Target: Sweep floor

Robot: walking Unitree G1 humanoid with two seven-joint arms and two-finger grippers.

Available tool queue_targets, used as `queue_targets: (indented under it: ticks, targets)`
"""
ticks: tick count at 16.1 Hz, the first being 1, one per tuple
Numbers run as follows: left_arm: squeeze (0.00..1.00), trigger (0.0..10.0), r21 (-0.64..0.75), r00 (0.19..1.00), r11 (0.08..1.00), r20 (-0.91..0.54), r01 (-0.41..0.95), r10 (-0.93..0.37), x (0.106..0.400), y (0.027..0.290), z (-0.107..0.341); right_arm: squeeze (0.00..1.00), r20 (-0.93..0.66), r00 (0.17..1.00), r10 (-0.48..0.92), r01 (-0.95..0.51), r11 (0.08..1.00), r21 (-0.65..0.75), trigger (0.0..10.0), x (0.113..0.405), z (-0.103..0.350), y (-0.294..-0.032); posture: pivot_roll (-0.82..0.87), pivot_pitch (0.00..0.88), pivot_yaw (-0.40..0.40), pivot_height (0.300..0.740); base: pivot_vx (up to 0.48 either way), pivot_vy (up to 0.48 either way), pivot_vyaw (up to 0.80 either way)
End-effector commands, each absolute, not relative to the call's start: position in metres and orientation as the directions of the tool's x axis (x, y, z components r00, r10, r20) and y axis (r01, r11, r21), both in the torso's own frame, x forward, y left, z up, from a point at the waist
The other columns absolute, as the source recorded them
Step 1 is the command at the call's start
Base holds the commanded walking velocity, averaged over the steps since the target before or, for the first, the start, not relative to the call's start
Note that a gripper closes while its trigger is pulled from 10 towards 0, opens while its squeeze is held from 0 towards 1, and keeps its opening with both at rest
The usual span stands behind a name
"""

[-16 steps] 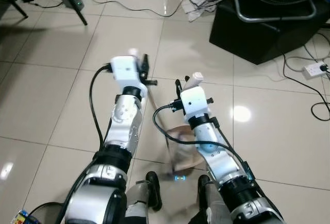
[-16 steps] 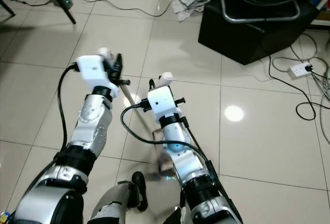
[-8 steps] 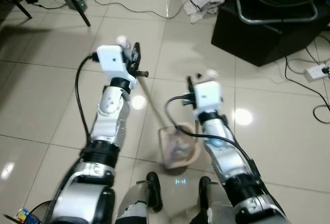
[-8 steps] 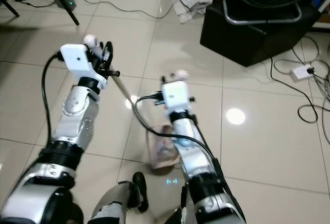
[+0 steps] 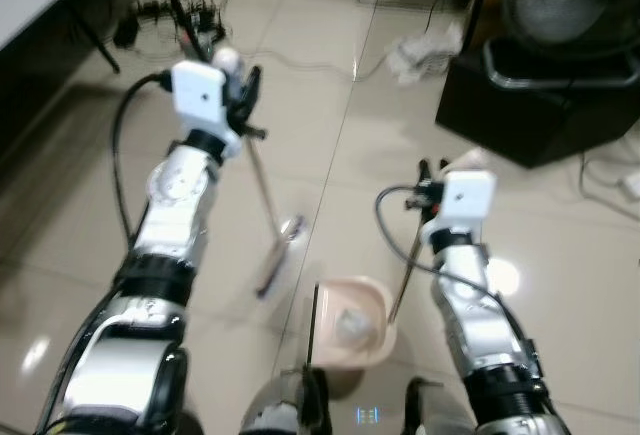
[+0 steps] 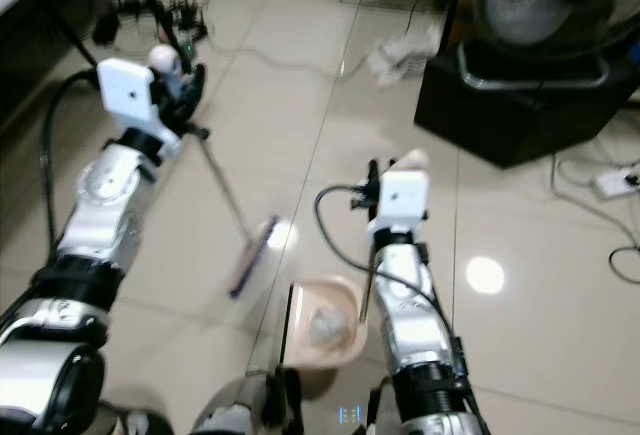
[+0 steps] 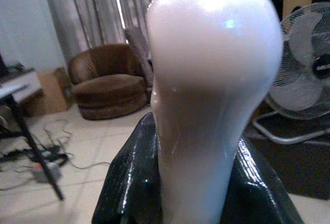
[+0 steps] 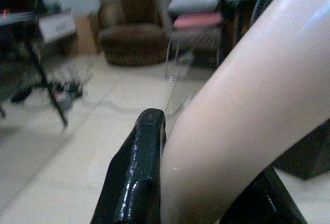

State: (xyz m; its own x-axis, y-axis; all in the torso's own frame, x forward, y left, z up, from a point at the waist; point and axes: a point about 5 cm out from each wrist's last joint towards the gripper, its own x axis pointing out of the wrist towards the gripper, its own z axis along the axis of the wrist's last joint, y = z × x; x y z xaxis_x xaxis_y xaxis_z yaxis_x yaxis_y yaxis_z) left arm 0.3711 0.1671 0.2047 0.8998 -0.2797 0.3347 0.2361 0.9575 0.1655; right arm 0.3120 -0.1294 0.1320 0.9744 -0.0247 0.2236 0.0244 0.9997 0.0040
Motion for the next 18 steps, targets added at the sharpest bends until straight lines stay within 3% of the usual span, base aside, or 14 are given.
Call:
queue_targets:
  ticks: [1,5,10,18]
  targets:
    - [0.0,10.0,0.224,0.915,0.956,0.314,0.189,-0.254,0.367,0.18,0.199,0.0,0.289,0.957,-0.028,0.016,0.999,0.042,10.0,0.312,0.151,-0.129,-0.08,0.025,0.15,0.74,0.0,0.0,0.0]
    - [0.0,10.0,0.242,0.964,0.96,0.186,0.144,-0.192,0.341,0.199,0.161,0.0,0.305,0.95,-0.074,0.049,0.995,0.089,10.0,0.307,0.174,-0.146,-0.08,0.0,0.133,0.74,0.0,0.0,0.0]
    - [0.0,10.0,0.238,0.974,0.956,0.103,0.172,-0.201,0.292,0.187,0.125,0.0,0.263,0.965,-0.011,-0.02,0.993,0.116,10.0,0.303,0.195,-0.142,-0.1,0.0,0.125,0.74,0.0,0.0,0.0]
    - [0.0,10.0,0.233,0.993,0.97,0.08,0.069,-0.09,0.27,0.187,0.124,0.0,0.218,0.973,0.073,-0.105,0.984,0.141,10.0,0.302,0.217,-0.131,-0.07,0.0,0.05,0.74,0.0,-0.407,0.0]
